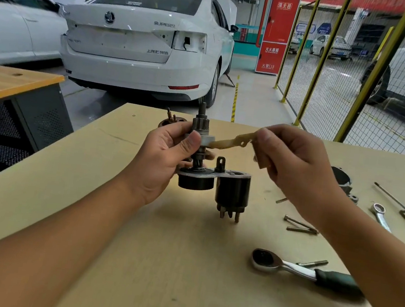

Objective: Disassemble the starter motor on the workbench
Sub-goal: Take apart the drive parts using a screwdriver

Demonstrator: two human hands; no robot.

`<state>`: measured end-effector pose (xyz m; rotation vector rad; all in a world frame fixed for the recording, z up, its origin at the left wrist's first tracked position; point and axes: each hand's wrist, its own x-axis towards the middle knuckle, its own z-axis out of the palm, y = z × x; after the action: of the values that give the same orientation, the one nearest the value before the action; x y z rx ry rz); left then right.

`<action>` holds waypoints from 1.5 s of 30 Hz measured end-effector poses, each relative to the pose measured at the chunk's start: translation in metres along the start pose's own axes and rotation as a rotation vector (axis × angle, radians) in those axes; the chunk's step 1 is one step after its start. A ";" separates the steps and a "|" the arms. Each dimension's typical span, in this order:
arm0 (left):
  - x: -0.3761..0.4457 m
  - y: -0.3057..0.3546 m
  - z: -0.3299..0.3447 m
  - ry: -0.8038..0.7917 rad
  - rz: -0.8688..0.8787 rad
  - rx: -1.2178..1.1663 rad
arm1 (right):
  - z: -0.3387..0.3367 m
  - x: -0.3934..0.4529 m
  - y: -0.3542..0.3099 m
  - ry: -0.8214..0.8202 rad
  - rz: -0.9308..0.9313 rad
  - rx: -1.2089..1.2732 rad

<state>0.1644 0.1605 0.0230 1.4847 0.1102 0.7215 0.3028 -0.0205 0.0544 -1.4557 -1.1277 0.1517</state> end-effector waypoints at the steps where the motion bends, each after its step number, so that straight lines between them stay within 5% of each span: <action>1: 0.001 -0.002 -0.001 0.012 -0.014 0.001 | -0.001 0.000 0.000 0.000 0.023 0.023; 6: 0.005 -0.011 -0.007 0.052 -0.046 0.040 | -0.002 -0.001 -0.001 0.072 0.190 0.101; 10: 0.007 -0.018 -0.004 0.062 -0.072 0.204 | -0.001 0.003 0.003 0.253 0.524 0.308; 14: 0.005 -0.024 0.003 0.041 -0.104 0.268 | -0.004 0.003 0.011 0.246 0.717 0.472; 36: 0.004 -0.024 0.001 -0.025 -0.237 0.607 | 0.002 -0.002 0.030 0.140 0.612 0.292; 42: 0.002 -0.024 0.003 0.008 -0.129 0.716 | 0.001 -0.003 0.028 0.153 0.590 0.268; 45: -0.001 -0.023 0.007 0.070 0.088 0.829 | 0.002 -0.003 0.025 0.158 0.514 0.207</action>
<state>0.1755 0.1555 0.0020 2.2600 0.4397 0.8466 0.3132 -0.0163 0.0319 -1.5140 -0.5738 0.4888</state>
